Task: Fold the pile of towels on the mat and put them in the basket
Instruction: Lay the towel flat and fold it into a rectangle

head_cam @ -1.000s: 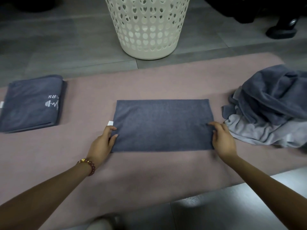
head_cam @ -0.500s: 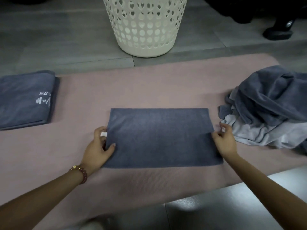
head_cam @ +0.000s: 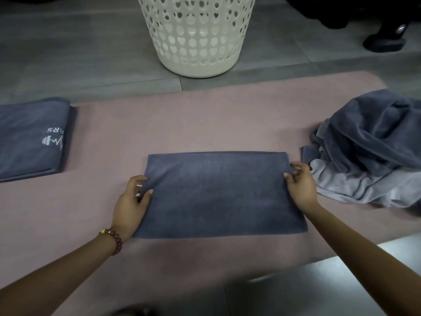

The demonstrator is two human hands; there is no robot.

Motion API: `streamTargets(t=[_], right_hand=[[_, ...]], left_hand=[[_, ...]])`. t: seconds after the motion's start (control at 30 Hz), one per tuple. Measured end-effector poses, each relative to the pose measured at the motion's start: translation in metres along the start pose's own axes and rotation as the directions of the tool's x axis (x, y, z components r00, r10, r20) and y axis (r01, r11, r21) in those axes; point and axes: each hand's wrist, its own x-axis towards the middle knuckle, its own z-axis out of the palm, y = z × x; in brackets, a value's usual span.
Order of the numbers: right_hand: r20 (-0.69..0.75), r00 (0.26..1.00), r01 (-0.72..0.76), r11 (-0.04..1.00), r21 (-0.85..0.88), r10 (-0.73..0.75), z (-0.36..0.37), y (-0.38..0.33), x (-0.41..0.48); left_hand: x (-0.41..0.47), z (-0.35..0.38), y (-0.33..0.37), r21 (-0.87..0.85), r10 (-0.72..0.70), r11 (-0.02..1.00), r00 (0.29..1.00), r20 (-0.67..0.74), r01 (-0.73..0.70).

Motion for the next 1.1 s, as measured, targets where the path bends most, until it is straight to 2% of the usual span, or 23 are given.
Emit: streamTargets(t=[0.07, 0.13, 0.27, 0.37, 0.47, 0.57, 0.63, 1.0, 1.07, 1.1], right_hand=[[-0.004, 0.999, -0.038, 0.999, -0.016, 0.038, 0.0, -0.009, 0.007], [0.005, 0.998, -0.068, 0.998, -0.012, 0.068, 0.002, -0.018, 0.018], [0.037, 0.992, -0.12, 0.992, 0.04, 0.118, 0.011, -0.027, 0.042], [0.015, 0.988, -0.151, 0.989, 0.004, 0.151, 0.015, -0.028, 0.052], [-0.027, 0.99, -0.143, 0.989, -0.047, 0.142, 0.017, -0.032, 0.051], [-0.049, 0.99, -0.136, 0.984, -0.113, 0.131, 0.018, -0.036, 0.048], [-0.042, 0.99, -0.14, 0.981, -0.133, 0.135, 0.02, -0.038, 0.05], [-0.063, 0.981, -0.188, 0.978, -0.095, 0.182, 0.024, -0.035, 0.056], [-0.121, 0.982, -0.161, 0.979, -0.128, 0.146, 0.027, -0.034, 0.053], [-0.173, 0.983, -0.1, 0.976, -0.192, 0.066, 0.031, -0.033, 0.047]], left_hand=[[0.008, 0.0, 0.006, -0.162, -0.098, 0.983, 0.995, -0.029, 0.092], [0.019, 0.0, 0.013, -0.266, -0.137, 0.957, 0.989, -0.056, 0.118], [0.05, 0.004, 0.025, -0.334, -0.184, 0.933, 0.974, -0.129, 0.132], [0.074, 0.009, 0.028, -0.319, -0.222, 0.926, 0.974, -0.034, 0.2], [0.088, 0.011, 0.028, -0.217, -0.127, 0.968, 0.992, 0.024, 0.129], [0.09, 0.009, 0.02, 0.067, 0.02, 0.998, 1.0, 0.01, -0.02], [0.087, 0.01, 0.014, 0.158, 0.067, 0.985, 0.998, -0.005, -0.066], [0.087, 0.019, 0.011, 0.246, 0.087, 0.968, 0.989, -0.118, -0.056], [0.088, 0.022, 0.015, 0.336, 0.1, 0.941, 0.98, -0.172, -0.037], [0.087, 0.024, 0.018, 0.432, 0.132, 0.902, 0.97, -0.204, -0.032]])
